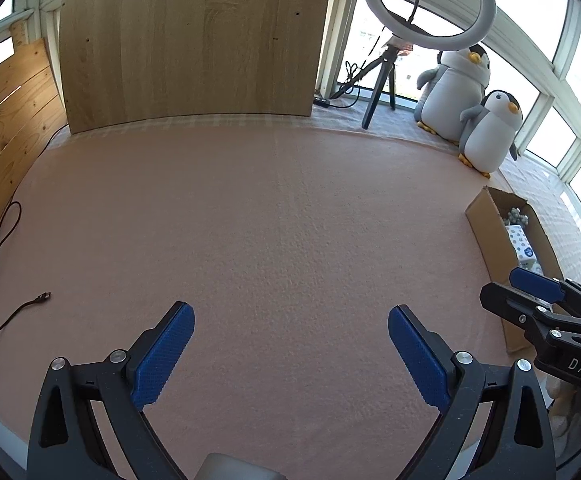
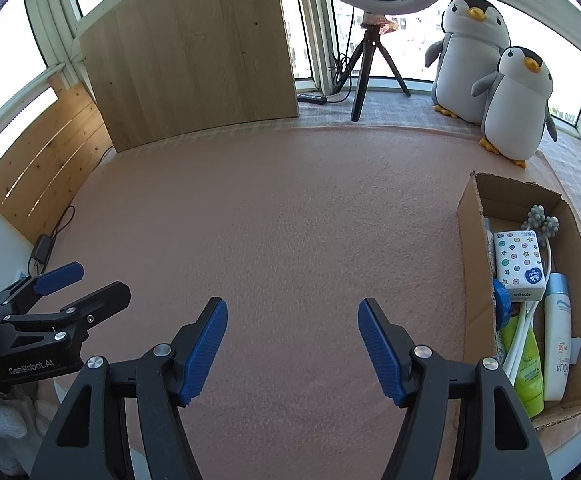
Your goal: Organize objects
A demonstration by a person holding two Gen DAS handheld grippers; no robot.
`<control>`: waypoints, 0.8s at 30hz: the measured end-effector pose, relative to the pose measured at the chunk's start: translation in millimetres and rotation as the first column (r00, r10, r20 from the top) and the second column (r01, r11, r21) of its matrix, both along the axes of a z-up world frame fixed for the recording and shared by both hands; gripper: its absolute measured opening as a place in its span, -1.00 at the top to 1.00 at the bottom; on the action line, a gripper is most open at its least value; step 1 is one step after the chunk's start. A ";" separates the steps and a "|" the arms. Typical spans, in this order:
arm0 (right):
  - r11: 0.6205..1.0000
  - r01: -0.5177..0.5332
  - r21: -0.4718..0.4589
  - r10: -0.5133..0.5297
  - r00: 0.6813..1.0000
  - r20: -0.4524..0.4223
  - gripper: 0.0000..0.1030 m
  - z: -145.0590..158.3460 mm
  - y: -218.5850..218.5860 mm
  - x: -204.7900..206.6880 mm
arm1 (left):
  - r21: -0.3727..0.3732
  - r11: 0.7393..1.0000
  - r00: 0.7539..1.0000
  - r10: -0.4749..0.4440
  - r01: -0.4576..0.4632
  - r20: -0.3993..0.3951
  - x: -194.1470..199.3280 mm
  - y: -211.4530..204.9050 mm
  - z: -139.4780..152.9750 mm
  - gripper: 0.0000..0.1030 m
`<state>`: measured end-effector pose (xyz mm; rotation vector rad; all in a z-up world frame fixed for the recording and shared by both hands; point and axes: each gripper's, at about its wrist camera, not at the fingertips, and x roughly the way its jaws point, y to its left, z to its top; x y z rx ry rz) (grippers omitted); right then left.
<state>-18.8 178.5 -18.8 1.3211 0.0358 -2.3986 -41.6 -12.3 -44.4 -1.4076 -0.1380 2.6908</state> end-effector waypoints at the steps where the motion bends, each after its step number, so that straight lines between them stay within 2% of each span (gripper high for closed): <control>1: 1.000 0.003 -0.001 -0.003 1.000 0.003 -0.25 -0.7 0.8 -0.4 | 0.000 1.000 1.000 -0.001 0.001 0.000 0.0 0.6 0.1 -0.93; 24: 1.000 0.021 -0.003 -0.021 0.999 0.029 -0.25 -6.2 7.2 -1.9 | 0.005 1.000 1.000 -0.027 0.027 0.004 -2.2 12.0 -1.4 -0.93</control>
